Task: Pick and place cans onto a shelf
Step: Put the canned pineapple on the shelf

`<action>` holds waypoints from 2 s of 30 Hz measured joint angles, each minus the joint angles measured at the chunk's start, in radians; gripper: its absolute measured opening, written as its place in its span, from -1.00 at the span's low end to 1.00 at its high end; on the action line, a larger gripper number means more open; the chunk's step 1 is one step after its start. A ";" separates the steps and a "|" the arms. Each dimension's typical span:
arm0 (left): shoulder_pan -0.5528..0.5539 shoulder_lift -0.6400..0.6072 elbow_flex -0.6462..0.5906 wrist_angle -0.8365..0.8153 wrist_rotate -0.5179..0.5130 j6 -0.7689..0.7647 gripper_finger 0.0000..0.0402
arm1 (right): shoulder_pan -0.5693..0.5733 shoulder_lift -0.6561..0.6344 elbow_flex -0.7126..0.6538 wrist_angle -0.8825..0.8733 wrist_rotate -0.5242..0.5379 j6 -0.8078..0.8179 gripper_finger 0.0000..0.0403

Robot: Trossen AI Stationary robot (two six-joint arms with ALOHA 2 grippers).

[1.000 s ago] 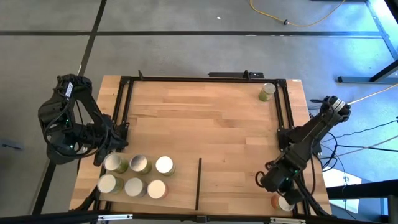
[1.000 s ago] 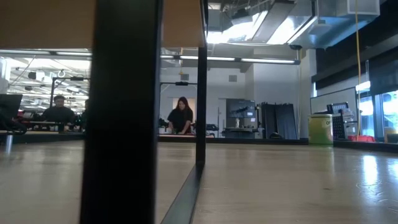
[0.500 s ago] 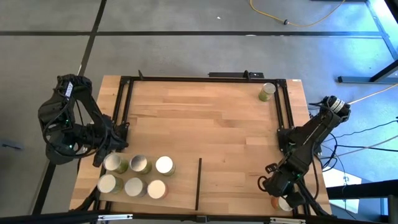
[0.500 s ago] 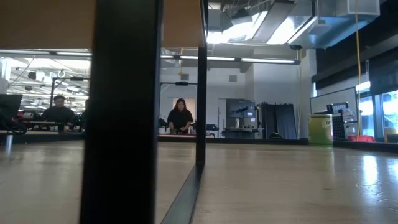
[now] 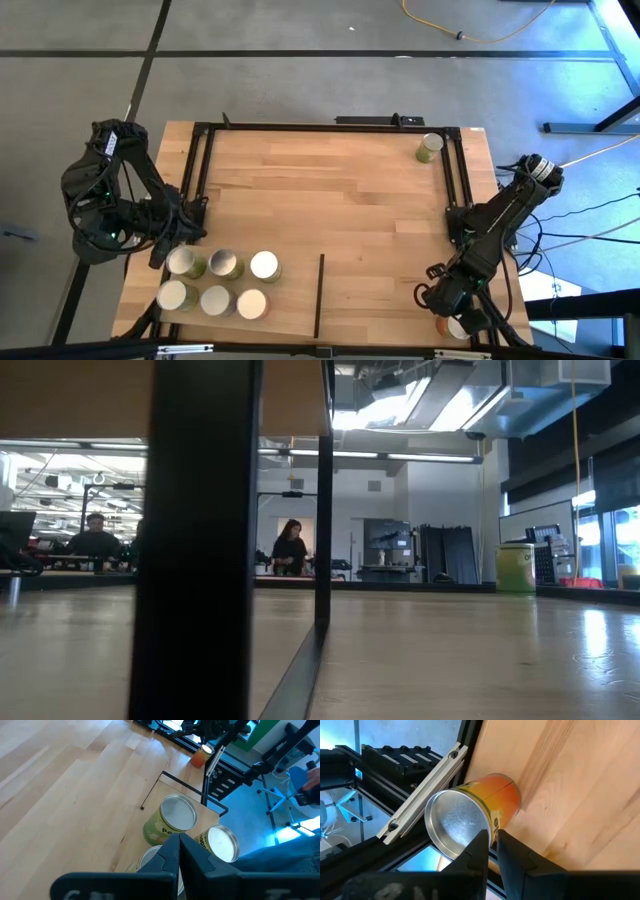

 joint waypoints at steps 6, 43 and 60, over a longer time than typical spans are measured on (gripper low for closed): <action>0.000 0.000 0.000 0.000 0.000 0.000 -1.00 | 0.000 0.003 0.000 0.005 -0.002 0.000 -0.79; 0.000 0.000 0.000 0.024 0.000 0.001 -1.00 | 0.042 0.104 0.004 0.009 0.008 0.026 -0.83; 0.000 0.000 0.000 0.025 0.002 0.001 -1.00 | 0.017 0.111 0.044 -0.002 0.047 0.133 -0.99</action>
